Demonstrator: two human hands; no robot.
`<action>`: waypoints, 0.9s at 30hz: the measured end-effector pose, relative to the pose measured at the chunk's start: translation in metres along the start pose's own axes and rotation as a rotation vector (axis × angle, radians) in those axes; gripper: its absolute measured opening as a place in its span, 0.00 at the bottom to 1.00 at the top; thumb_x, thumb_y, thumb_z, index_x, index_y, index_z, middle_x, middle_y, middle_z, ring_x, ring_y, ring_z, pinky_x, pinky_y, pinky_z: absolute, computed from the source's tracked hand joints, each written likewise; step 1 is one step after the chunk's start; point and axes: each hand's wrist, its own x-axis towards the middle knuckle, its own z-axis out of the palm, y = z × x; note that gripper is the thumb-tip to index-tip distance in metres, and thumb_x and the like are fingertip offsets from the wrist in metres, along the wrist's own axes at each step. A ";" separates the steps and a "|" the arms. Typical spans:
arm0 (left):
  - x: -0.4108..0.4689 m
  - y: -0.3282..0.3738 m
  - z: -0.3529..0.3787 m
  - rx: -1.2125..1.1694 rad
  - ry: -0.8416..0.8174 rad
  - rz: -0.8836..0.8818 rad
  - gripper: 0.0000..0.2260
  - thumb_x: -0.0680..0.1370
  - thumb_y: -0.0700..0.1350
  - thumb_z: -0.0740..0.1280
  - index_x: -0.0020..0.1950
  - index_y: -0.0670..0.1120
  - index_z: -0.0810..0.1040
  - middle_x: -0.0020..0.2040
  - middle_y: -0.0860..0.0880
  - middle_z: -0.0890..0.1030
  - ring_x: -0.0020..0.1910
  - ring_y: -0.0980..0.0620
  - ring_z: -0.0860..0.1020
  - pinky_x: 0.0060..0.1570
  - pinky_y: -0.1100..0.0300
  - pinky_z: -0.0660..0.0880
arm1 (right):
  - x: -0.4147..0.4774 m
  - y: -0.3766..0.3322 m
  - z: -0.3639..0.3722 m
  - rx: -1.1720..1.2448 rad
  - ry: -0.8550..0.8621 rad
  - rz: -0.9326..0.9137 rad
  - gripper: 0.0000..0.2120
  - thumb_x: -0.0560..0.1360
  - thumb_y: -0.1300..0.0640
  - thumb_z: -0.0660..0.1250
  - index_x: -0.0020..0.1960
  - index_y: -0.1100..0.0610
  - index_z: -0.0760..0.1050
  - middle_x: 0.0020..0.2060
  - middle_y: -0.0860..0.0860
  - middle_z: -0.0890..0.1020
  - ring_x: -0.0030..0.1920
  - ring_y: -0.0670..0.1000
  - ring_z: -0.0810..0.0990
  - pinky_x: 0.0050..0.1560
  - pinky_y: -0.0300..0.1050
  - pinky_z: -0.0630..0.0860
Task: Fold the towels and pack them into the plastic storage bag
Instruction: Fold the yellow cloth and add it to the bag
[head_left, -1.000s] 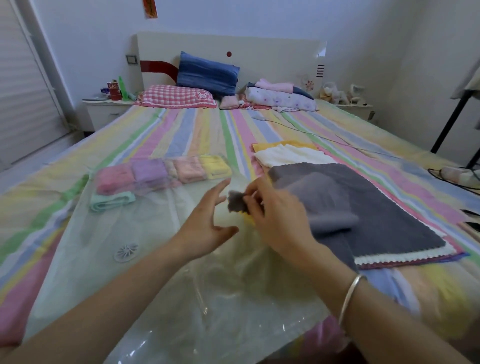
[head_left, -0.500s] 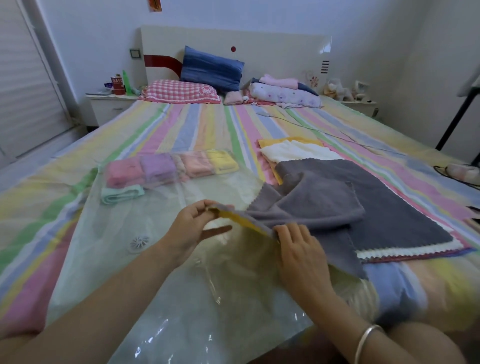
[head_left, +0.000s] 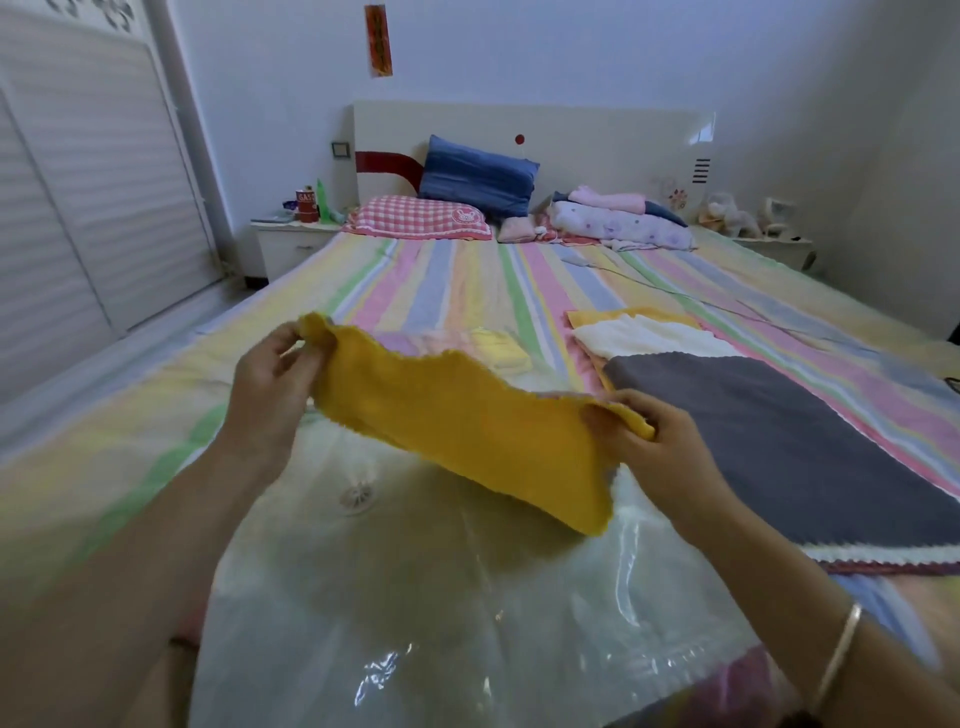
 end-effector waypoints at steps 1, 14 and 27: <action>-0.011 0.000 -0.007 0.135 -0.046 0.003 0.09 0.81 0.41 0.63 0.48 0.54 0.79 0.39 0.60 0.84 0.41 0.63 0.81 0.45 0.66 0.78 | -0.001 -0.007 0.000 -0.041 -0.102 0.011 0.03 0.76 0.57 0.68 0.45 0.55 0.81 0.37 0.55 0.82 0.36 0.44 0.77 0.36 0.36 0.74; -0.085 -0.078 -0.009 0.646 -0.624 -0.501 0.10 0.81 0.51 0.63 0.55 0.46 0.77 0.44 0.43 0.78 0.40 0.47 0.77 0.43 0.54 0.72 | -0.024 0.015 -0.029 -0.842 -0.932 0.480 0.13 0.76 0.43 0.66 0.58 0.45 0.75 0.49 0.39 0.76 0.50 0.43 0.77 0.52 0.38 0.74; -0.016 -0.123 0.036 0.861 -0.292 -0.219 0.06 0.78 0.51 0.67 0.46 0.50 0.78 0.45 0.52 0.79 0.47 0.48 0.78 0.45 0.53 0.74 | 0.013 0.109 -0.032 -0.914 -0.220 0.329 0.09 0.77 0.46 0.65 0.50 0.51 0.77 0.47 0.47 0.75 0.41 0.49 0.76 0.36 0.42 0.70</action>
